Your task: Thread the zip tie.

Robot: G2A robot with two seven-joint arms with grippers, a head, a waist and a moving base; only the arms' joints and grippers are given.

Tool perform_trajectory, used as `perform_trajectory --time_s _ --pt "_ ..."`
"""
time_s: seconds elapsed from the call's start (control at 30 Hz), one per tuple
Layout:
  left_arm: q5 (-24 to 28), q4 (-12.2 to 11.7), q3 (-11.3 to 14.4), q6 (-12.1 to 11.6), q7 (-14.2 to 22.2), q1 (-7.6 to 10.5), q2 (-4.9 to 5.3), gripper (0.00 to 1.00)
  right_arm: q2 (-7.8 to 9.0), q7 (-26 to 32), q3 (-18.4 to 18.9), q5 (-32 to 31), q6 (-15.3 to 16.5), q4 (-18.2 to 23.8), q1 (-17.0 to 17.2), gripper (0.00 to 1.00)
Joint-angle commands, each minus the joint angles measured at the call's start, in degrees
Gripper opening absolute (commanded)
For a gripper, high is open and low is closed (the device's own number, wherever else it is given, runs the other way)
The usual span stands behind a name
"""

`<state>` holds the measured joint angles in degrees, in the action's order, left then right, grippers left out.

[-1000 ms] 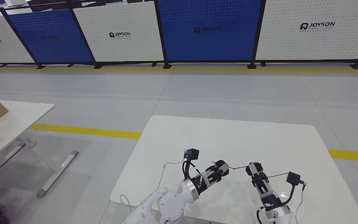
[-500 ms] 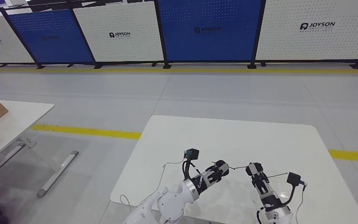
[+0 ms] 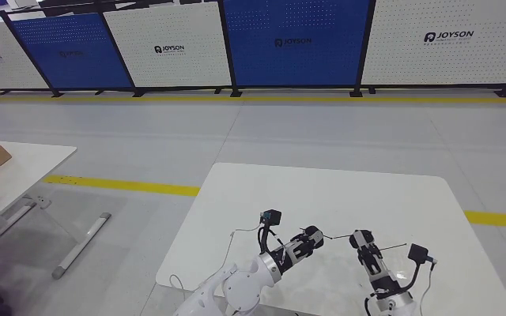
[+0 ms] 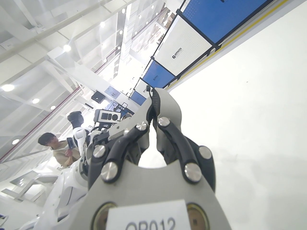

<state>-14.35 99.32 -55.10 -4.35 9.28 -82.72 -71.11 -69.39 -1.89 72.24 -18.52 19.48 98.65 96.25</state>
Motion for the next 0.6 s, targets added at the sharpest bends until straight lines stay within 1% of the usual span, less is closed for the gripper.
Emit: perform_trajectory --time_s 0.0,0.23,0.43,0.57 --pt "0.0 0.0 0.0 0.0 0.0 0.00 0.00 0.00 -0.07 -0.1 -0.2 -0.2 0.0 -0.4 -0.3 0.00" --pt "0.0 0.0 0.0 0.0 0.0 0.00 0.00 0.00 -0.33 -0.3 -0.8 -0.8 0.0 -1.1 -0.7 0.00" --pt "0.0 0.0 0.0 0.0 0.0 0.00 0.00 0.00 -0.26 -0.8 0.2 -0.3 0.0 0.2 0.2 0.00" --pt "0.0 0.0 0.0 0.0 0.0 0.00 0.00 0.00 -0.19 -0.9 0.3 -1.3 0.0 0.8 0.9 0.00"
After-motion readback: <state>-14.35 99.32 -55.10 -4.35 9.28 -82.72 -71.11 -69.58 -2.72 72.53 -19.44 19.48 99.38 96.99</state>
